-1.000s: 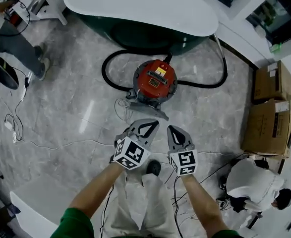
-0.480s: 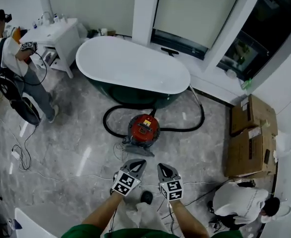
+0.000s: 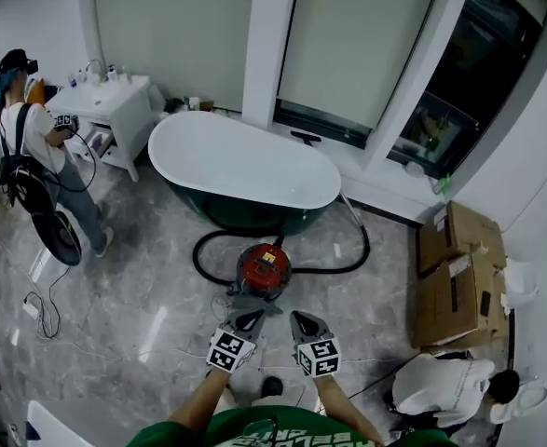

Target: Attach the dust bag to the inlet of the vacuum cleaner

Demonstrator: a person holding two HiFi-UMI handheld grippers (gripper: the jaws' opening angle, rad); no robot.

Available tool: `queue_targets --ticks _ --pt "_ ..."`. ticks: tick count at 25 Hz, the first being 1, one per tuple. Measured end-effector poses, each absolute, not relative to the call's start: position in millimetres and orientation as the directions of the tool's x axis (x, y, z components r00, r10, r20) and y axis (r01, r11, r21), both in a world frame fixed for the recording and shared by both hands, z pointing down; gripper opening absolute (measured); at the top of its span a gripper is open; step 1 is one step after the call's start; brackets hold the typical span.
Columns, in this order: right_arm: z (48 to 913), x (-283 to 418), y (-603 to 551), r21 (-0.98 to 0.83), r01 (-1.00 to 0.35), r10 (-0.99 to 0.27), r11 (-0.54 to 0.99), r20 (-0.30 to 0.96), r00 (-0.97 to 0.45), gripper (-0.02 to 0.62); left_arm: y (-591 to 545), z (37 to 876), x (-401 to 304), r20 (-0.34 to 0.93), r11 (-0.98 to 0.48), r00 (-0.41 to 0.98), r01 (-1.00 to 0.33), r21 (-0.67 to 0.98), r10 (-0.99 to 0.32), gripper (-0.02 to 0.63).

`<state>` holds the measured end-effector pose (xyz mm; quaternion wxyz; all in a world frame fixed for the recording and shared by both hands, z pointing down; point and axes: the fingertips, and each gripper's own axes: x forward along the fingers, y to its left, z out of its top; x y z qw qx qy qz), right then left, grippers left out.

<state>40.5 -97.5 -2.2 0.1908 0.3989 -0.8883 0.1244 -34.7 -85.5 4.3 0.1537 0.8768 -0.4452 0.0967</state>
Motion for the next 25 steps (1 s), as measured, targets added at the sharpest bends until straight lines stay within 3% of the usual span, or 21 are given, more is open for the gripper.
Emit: queue_targets --ticks 25 --pt "-47 28 -131 -0.104 -0.735 -0.662 0.67 0.363 -0.655 0.011 -106 -32 -65 0.285 -0.511 0.534 -0.846 0.156 -0.796 0.005"
